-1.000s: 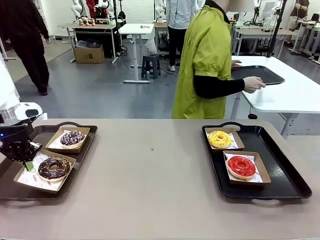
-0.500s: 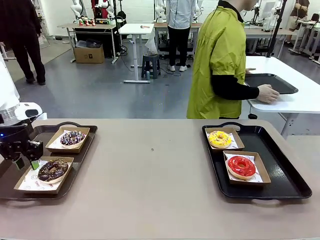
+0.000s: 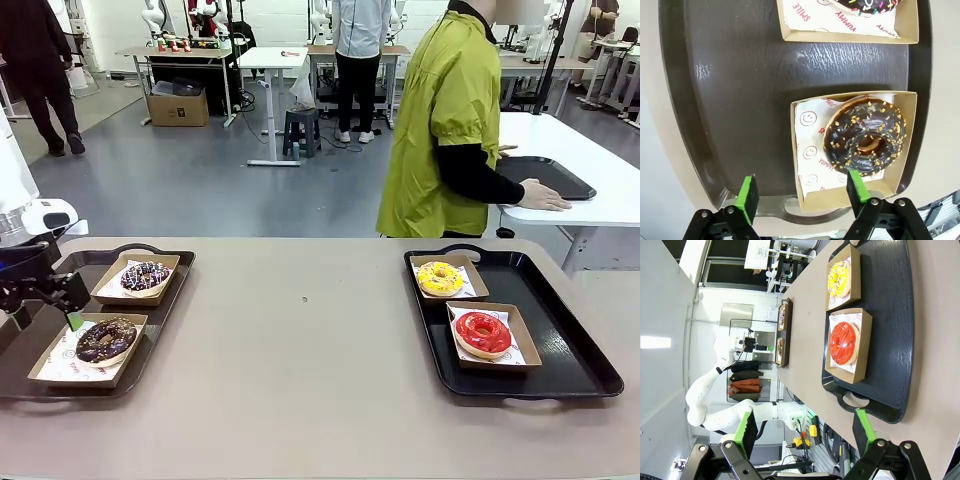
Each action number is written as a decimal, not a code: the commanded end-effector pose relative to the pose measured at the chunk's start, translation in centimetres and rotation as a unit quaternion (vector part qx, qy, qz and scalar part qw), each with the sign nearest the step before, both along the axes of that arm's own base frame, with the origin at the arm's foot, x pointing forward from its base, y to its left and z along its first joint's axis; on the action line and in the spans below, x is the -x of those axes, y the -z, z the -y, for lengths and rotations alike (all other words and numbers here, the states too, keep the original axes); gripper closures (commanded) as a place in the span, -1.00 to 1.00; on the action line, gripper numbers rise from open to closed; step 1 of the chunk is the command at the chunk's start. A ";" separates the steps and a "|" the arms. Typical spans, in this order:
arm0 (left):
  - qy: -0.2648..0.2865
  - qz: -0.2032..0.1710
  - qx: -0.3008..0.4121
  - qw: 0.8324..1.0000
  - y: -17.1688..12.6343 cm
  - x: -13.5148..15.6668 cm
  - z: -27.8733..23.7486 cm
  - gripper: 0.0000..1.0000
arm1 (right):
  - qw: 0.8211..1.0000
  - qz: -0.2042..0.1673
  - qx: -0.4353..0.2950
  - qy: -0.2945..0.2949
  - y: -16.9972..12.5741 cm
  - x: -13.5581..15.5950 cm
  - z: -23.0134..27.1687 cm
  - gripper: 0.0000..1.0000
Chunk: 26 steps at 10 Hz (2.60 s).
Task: Individually package the donuts and arrange them on the tray.
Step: Place the picked Paper togo box on the Handle tray.
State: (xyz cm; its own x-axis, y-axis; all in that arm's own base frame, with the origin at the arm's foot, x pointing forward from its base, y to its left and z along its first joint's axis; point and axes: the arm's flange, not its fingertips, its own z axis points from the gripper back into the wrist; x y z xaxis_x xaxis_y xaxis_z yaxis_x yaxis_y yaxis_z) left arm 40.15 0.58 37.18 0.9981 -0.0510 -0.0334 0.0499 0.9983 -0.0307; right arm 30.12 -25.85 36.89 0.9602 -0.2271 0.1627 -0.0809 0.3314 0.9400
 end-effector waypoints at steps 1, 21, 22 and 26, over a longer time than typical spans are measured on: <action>0.008 -0.003 0.008 1.000 -0.6 0.4 -0.5 -0.98 | 1.000 0.002 -0.004 0.002 -0.4 0.1 -0.1 -1.00; -0.116 0.084 0.543 0.828 -2.9 4.6 -30.8 -1.00 | 1.000 0.002 -0.004 0.002 -0.4 0.1 -0.1 -1.00; -0.116 0.084 0.543 0.828 -2.9 4.6 -30.8 -1.00 | 1.000 0.002 -0.004 0.002 -0.4 0.1 -0.1 -1.00; -0.116 0.084 0.543 0.828 -2.9 4.6 -30.8 -1.00 | 1.000 0.002 -0.004 0.002 -0.4 0.1 -0.1 -1.00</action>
State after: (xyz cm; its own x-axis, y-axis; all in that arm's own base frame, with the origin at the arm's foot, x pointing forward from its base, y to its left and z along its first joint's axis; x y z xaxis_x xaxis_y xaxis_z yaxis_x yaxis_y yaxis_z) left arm 36.15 31.77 39.79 0.9711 0.2317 0.0578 -0.0292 0.3552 -0.9343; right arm 30.09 -25.88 36.91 0.9599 -0.2279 0.1630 -0.0809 0.3316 0.9400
